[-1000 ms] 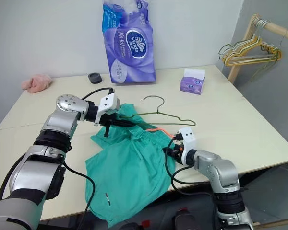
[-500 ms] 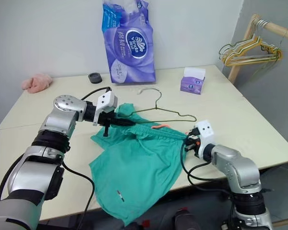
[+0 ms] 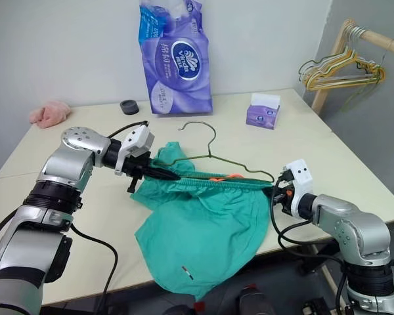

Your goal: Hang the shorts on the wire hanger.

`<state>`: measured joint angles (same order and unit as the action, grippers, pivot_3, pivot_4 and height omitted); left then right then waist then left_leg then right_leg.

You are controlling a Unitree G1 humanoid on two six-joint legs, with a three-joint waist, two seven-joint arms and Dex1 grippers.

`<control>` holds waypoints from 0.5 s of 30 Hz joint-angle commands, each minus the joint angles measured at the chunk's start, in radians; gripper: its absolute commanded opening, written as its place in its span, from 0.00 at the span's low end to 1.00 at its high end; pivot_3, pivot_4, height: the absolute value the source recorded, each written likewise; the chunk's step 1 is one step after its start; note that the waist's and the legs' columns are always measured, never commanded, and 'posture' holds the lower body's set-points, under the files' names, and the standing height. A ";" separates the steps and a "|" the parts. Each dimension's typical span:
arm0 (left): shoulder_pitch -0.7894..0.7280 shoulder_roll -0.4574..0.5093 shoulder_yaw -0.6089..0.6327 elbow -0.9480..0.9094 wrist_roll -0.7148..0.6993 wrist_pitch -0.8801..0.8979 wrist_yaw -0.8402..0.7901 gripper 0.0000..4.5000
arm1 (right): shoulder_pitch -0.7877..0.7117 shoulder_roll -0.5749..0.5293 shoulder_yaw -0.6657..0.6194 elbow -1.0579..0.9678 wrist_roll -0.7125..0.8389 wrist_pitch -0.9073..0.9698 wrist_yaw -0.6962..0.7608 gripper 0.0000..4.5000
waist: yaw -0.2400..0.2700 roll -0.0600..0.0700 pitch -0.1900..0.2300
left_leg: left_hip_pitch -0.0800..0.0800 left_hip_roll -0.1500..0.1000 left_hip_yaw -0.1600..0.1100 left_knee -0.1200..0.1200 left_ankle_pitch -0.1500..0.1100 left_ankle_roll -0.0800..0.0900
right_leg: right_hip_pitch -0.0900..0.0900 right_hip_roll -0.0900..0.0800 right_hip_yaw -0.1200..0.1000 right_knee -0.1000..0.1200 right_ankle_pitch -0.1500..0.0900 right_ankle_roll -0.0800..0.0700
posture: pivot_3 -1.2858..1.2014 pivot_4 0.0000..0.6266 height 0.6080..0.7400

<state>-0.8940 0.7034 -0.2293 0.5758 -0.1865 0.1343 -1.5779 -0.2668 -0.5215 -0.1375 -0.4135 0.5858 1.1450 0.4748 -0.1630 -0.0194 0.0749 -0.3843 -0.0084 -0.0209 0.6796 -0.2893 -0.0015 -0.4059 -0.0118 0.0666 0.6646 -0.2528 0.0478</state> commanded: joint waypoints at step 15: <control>-0.083 0.043 0.049 0.062 -0.039 0.067 -0.025 0.00 | 0.041 -0.078 -0.157 0.015 0.034 0.046 -0.067 0.01 | -0.003 0.000 0.000 | 0.000 0.000 0.001 0.000 0.000 0.000 | 0.000 0.001 -0.001 0.000 0.000 0.000 | 0.44 0.11 1.00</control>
<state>-0.9504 0.6925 -0.2456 0.6262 -0.2316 0.1789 -1.6046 -0.2389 -0.5665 -0.1848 -0.4420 0.6587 1.1715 0.4724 -0.1657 -0.0194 0.0750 -0.3842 -0.0082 -0.0202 0.6796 -0.2893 -0.0014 -0.4059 -0.0110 0.0661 0.6645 -0.2530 0.0481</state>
